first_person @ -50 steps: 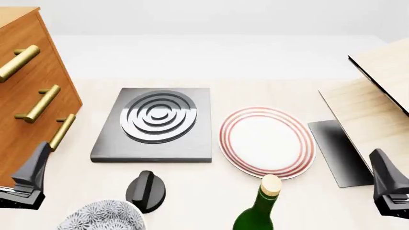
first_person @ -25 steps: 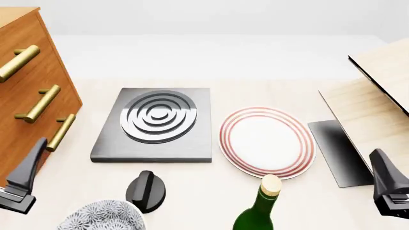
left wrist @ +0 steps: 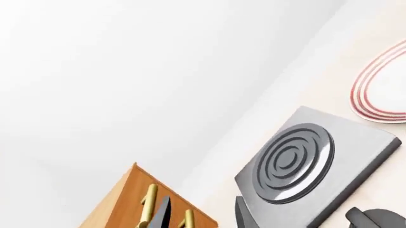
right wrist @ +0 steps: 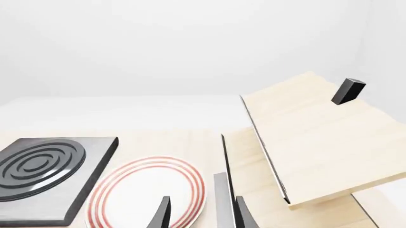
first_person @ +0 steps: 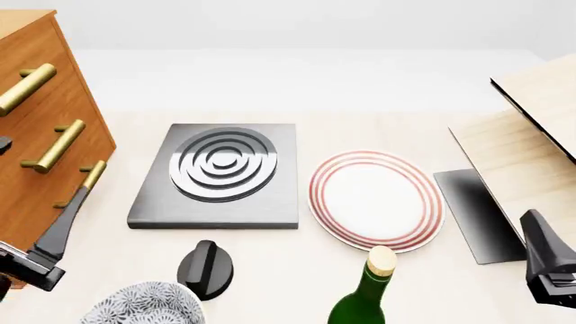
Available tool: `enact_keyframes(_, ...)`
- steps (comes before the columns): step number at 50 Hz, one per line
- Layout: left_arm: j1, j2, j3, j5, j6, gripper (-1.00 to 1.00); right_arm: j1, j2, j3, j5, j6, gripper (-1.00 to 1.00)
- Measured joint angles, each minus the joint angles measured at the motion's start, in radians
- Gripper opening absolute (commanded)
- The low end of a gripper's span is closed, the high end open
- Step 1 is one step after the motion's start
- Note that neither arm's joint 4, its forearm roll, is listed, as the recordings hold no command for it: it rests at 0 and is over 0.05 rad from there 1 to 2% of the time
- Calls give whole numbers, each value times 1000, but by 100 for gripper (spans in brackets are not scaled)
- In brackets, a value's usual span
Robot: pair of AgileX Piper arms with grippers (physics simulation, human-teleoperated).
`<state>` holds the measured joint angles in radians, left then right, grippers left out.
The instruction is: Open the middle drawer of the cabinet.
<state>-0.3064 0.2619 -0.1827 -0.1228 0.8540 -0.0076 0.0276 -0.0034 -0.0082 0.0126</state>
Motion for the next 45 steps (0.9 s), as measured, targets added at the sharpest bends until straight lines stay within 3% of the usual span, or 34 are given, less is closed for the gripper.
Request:
enact_keyframes(22,7,200,-52,-99,137,100,0,-1,0,1,0,100)
enact_keyframes(45,58,393,-116,-121,198,100,0,-2,0,1,0,100)
